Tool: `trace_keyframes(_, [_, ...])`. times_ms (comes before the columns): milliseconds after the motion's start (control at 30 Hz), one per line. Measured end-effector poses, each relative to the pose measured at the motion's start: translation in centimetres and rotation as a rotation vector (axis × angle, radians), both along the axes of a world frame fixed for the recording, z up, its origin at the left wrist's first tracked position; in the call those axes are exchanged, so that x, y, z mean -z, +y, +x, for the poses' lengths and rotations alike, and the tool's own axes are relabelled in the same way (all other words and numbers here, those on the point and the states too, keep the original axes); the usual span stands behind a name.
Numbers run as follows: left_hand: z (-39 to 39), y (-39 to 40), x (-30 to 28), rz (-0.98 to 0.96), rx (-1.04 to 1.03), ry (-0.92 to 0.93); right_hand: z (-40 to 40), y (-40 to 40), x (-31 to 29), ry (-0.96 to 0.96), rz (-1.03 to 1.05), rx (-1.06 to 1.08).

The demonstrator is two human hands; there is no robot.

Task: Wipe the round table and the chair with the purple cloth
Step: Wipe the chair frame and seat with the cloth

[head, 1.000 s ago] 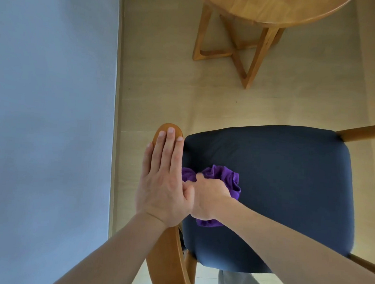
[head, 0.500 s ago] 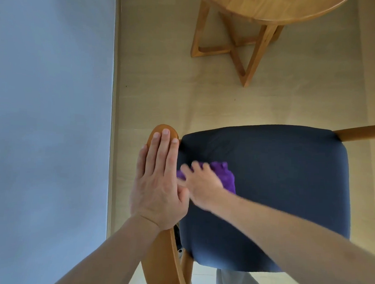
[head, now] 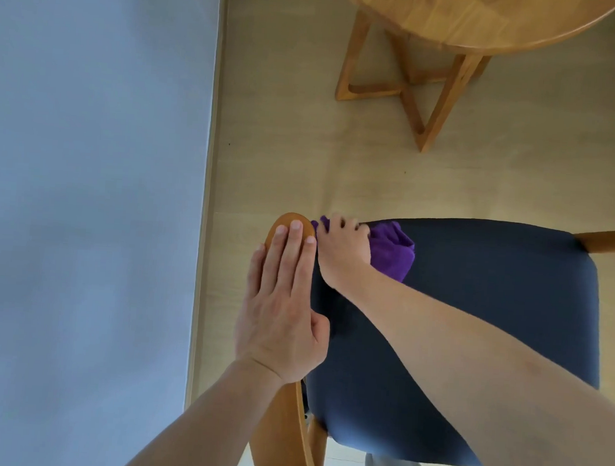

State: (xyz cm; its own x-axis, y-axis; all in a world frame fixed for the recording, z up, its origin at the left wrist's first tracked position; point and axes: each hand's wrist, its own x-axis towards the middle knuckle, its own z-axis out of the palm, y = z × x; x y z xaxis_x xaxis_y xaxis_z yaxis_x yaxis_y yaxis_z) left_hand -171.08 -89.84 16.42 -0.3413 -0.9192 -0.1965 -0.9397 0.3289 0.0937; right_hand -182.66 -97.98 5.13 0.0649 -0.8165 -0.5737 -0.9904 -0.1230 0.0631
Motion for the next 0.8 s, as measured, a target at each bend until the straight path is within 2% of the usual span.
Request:
trace_keyframes(100, [0.0, -0.1, 0.0, 0.008, -0.007, -0.003, -1.7, 2.4, 0.0, -0.086, -0.015, -0.075])
trace_keyframes(267, [0.1, -0.1, 0.1, 0.018, 0.0, -0.008, -6.2, 6.4, -0.9, -0.224, 0.119, -0.502])
trace_keyframes(333, [0.1, 0.0, 0.0, 0.015, -0.002, -0.015, -7.0, 6.0, -1.0, -0.223, 0.098, -0.599])
trace_keyframes(400, [0.0, 0.0, 0.0, 0.014, -0.006, -0.011, -5.8, 4.6, -0.8, -0.229, -0.015, -0.534])
trace_keyframes(467, [0.0, 0.0, -0.1, 0.016, -0.014, 0.008, -3.1, 3.3, -0.5, -0.208, -0.111, -0.34])
trace_keyframes(600, [0.0, 0.0, 0.0, 0.001, -0.013, 0.023, 2.7, 5.4, 1.0, -0.183, -0.081, -0.092])
trace_keyframes(667, [0.1, 0.1, 0.2, -0.013, -0.011, 0.019, 3.5, 9.3, 1.2, -0.221, -0.025, -0.134])
trace_keyframes(800, [0.2, 0.2, 0.5, -0.021, -0.016, 0.017, 1.1, 15.2, -0.8, -0.253, 0.1, -0.413])
